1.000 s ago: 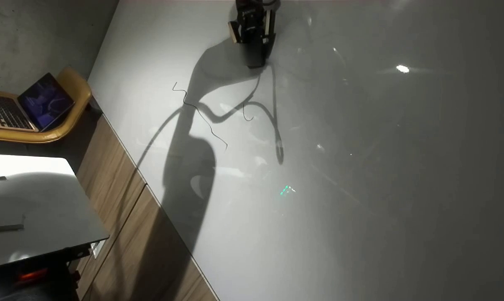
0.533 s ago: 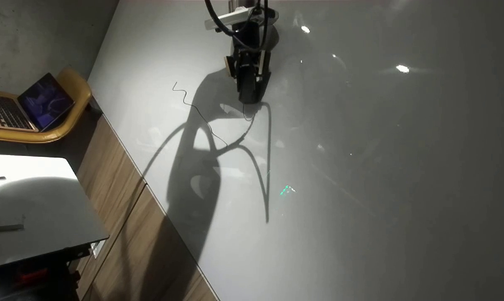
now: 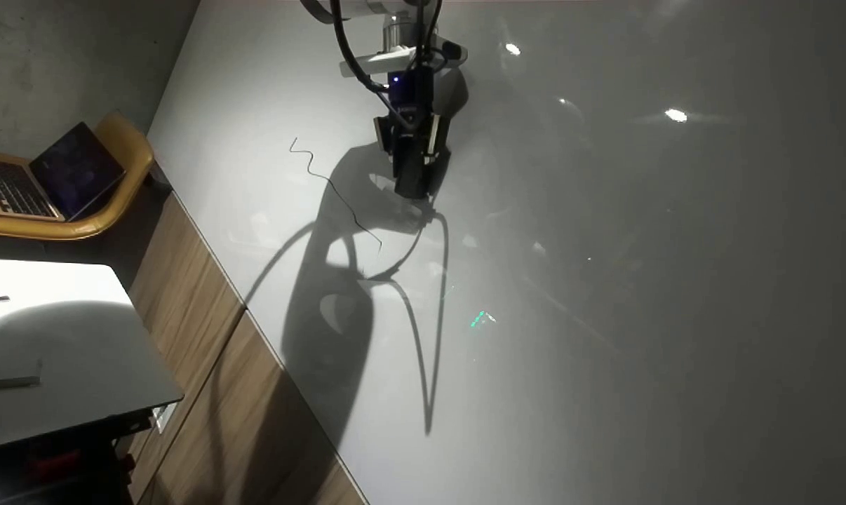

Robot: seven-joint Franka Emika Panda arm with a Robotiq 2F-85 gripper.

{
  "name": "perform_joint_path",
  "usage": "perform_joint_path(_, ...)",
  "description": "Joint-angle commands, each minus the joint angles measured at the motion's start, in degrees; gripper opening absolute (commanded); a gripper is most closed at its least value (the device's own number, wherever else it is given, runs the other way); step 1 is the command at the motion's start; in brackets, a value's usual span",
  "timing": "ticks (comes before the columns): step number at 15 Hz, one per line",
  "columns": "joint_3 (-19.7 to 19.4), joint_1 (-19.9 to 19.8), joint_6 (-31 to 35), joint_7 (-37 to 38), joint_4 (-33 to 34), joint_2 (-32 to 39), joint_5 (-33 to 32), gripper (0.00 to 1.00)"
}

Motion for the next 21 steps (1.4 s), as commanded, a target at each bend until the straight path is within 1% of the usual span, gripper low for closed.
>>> perform_joint_path(1, -1.76, -1.84, 7.51, -0.42, 1.15, 4.17, -0.01, 0.32)
perform_joint_path(7, -2.60, -2.42, 8.45, -1.02, 0.71, 4.27, -1.30, 0.32)
perform_joint_path(13, -2.70, -2.43, 5.66, -3.30, 3.58, 3.97, -5.02, 0.32)
perform_joint_path(18, -2.12, -1.94, 4.22, -3.09, 4.79, 3.20, -5.67, 0.32)
perform_joint_path(21, -1.48, -1.36, 2.83, -2.69, 6.03, 2.72, -4.20, 0.32)
